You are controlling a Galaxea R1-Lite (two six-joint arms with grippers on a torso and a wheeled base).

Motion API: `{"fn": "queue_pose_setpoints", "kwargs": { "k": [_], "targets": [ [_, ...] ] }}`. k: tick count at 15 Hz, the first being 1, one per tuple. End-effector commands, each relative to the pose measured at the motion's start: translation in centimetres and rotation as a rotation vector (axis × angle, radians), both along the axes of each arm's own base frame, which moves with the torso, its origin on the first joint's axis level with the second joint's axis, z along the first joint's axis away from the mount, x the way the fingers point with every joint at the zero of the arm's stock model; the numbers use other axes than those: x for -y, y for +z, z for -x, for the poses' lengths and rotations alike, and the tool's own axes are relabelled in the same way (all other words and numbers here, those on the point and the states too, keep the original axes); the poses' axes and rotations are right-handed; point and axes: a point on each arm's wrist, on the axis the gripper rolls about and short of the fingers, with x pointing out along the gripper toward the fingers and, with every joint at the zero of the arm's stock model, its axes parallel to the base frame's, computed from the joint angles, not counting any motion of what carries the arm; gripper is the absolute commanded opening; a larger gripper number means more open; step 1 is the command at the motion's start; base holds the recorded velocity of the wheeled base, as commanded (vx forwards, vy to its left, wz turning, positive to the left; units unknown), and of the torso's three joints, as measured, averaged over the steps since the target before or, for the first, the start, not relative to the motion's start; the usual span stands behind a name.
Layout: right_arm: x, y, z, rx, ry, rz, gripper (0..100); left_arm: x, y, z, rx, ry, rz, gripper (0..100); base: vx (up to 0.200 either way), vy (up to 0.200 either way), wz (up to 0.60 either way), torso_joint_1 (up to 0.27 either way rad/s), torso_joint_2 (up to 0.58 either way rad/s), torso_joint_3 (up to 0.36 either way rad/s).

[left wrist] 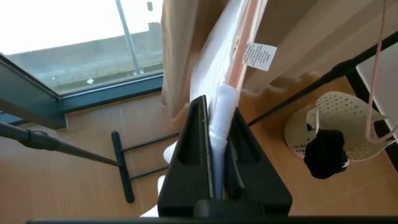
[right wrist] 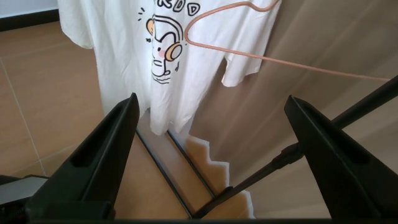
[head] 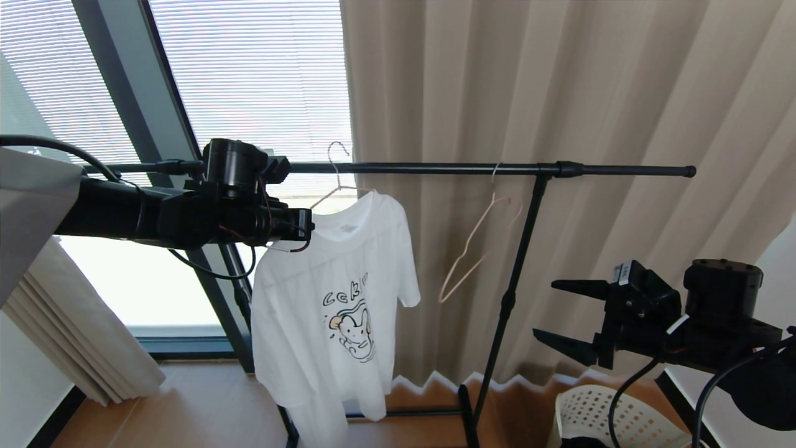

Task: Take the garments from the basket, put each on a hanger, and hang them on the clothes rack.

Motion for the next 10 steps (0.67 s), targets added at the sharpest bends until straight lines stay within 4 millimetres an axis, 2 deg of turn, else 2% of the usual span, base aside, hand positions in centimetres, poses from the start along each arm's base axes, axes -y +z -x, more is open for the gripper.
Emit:
{"fn": "queue_pose_setpoints", "kwargs": {
  "k": [1,7,8,10],
  "targets": [
    [-0.04,-0.08,-0.06,-0.002,0.002,0.000,100,0.12,-0.88,-0.32,-0.021,-0.001,-0.004,0,0.000,0.000,0.00,0.000,0.00,0.000],
    [-0.04,-0.08,-0.06,-0.002,0.002,0.000,100,0.07,-1.57,-0.13,-0.043,-0.003,-0.013,0,0.000,0.000,0.00,0.000,0.00,0.000],
    [-0.04,-0.04,-0.05,0.000,0.002,0.000,100,0.06,-1.65,-0.10,-0.046,-0.002,-0.015,100,0.000,0.000,0.00,0.000,0.00,0.000],
    [-0.04,-0.07,-0.02,-0.001,0.002,0.001,100,0.07,-1.77,0.15,-0.053,-0.003,-0.016,100,0.000,0.000,0.00,0.000,0.00,0.000]
  ]
}}
